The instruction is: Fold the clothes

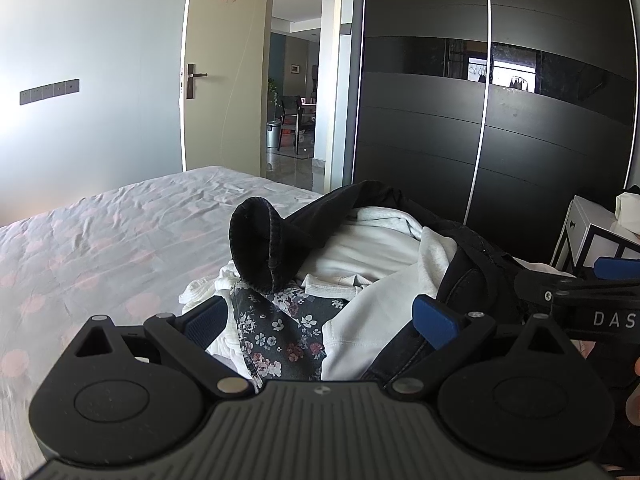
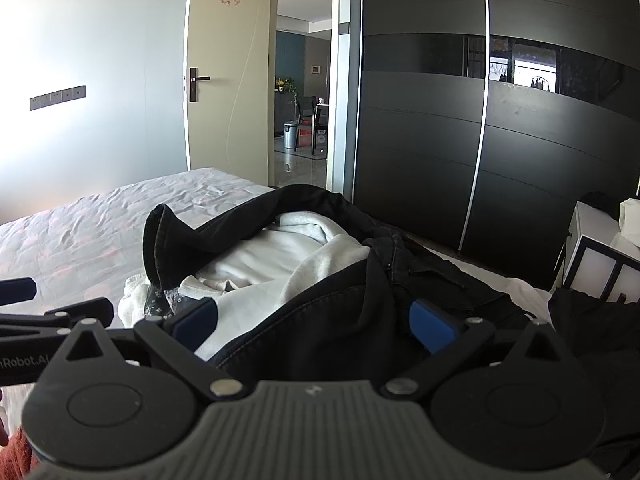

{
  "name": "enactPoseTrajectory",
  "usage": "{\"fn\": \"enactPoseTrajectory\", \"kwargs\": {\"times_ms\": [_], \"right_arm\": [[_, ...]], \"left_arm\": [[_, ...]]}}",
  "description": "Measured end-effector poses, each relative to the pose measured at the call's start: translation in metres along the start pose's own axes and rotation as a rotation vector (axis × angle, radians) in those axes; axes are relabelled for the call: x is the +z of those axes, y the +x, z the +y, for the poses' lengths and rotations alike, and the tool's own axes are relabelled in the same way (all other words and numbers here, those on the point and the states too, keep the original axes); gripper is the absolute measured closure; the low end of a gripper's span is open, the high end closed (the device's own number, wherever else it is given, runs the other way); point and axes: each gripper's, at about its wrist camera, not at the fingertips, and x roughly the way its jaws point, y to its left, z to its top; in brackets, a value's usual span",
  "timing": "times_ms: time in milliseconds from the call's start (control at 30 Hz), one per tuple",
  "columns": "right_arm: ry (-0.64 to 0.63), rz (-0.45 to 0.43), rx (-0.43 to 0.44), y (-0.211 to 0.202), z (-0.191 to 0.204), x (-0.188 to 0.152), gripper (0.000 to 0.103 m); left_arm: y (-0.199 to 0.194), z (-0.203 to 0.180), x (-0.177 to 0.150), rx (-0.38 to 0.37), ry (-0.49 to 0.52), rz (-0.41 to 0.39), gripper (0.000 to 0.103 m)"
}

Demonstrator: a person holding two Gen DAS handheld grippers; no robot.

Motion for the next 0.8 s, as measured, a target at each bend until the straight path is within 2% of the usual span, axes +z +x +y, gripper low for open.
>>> {"fn": "enactPoseTrajectory", "kwargs": {"times_ms": [433, 533, 800], "right_arm": [[0.02, -0.021, 0.043, 0.008, -0.003, 0.001, 0.0], [0.011, 0.005, 0.067, 0.019, -0.004, 0.009, 0.0], [-0.009, 0.078, 0.043, 0.067, -0.01, 0.021, 0.0]], "left_arm": [[0.005, 0.008, -0.003, 0.011, -0.003, 0.023, 0.0], [0.008, 0.016, -0.003, 0.027, -0.01, 0.035, 0.0], [0.023, 0.044, 0.0, 0.079, -0.035, 0.084, 0.0]]}}
